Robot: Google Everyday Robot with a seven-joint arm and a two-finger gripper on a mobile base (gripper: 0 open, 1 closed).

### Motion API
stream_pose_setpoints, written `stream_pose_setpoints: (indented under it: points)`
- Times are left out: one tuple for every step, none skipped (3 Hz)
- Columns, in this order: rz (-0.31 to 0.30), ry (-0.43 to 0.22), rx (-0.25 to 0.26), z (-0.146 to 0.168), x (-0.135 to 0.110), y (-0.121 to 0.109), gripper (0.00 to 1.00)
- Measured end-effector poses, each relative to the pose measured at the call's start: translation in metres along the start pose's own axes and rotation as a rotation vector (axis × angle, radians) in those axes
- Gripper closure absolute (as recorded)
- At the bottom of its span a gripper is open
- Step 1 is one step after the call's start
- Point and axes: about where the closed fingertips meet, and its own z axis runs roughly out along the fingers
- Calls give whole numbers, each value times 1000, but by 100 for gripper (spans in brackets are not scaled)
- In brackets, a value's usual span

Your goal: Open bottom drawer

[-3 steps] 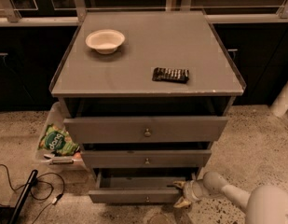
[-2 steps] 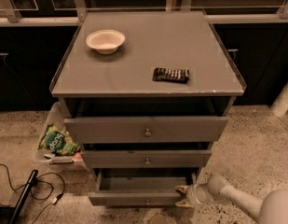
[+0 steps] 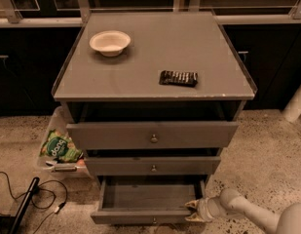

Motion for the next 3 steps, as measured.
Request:
stream_pose_setpoints:
  points:
    - [0,0,0,0,0,0,55]
    - [0,0,0,0,0,0,31]
    - [-8,-44,-23,2,5,11,2]
